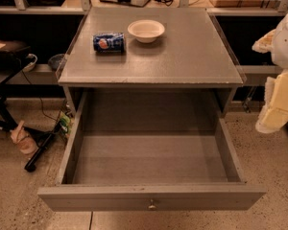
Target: Place pepsi can into top drawer
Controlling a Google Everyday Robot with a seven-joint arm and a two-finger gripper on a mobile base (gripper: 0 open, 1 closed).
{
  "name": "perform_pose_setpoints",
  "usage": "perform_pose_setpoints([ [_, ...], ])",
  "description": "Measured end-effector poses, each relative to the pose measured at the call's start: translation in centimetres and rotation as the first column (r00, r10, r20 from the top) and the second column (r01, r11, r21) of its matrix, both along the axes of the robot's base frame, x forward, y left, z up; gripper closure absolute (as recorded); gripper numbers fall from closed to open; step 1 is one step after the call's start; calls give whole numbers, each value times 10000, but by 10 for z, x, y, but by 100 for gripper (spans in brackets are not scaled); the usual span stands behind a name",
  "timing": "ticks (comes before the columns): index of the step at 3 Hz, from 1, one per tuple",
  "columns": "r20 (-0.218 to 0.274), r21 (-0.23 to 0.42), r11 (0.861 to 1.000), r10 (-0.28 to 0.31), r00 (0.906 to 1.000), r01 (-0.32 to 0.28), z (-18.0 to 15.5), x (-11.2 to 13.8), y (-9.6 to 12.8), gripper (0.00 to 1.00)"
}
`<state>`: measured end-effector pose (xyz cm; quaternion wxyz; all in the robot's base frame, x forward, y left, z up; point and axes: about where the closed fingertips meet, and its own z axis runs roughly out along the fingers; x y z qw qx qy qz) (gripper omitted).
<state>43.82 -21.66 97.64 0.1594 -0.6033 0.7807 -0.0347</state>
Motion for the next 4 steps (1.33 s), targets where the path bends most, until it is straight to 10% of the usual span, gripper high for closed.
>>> perform_pose_setpoints([
  [2,71,315,9978,582,9983,-584,2,14,4,0],
  [4,230,2224,9452,2399,9705,-2390,-2,47,20,0],
])
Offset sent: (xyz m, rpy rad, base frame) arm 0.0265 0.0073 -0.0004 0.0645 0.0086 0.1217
